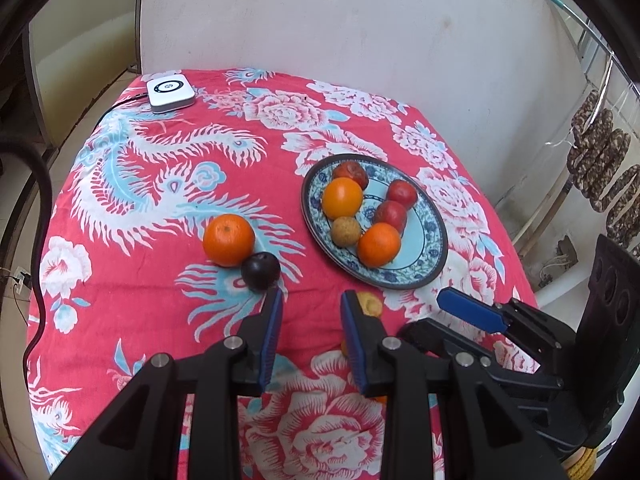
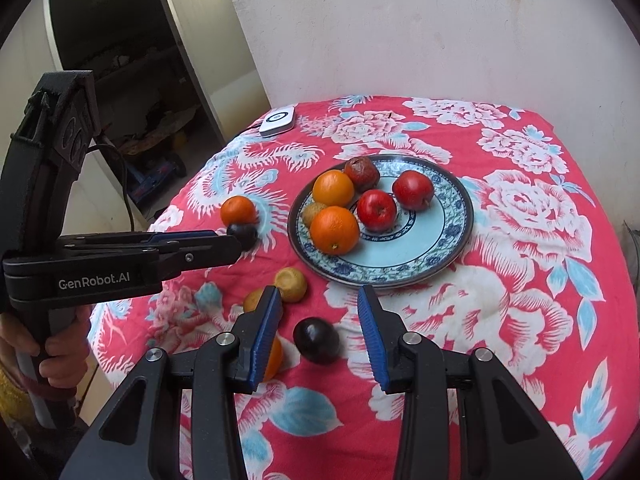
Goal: Organize fruits
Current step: 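Move both open tools back toward the remaining fruits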
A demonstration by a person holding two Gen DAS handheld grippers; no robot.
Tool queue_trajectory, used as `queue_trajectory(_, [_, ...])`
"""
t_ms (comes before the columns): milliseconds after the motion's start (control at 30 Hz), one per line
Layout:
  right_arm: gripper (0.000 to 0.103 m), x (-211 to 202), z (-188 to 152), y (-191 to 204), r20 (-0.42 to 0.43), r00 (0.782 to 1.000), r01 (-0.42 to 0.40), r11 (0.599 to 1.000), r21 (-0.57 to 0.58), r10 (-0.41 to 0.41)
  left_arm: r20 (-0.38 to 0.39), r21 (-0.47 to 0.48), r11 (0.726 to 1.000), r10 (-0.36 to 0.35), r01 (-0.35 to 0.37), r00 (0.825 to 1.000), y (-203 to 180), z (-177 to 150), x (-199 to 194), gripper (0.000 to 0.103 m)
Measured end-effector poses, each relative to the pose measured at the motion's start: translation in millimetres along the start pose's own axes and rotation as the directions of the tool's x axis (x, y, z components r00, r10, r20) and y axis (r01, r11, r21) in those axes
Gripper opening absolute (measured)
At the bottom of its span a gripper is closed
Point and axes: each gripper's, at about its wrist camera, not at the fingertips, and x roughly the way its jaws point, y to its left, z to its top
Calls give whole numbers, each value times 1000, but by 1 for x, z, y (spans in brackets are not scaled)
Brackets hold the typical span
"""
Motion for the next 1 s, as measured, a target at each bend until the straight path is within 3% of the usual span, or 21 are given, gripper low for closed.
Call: queue_trajectory(1000, [34,5,-13,-3,-46,999,-21,1000,3,21,-92,30,995,-91,94,992,-20,-13,19,35])
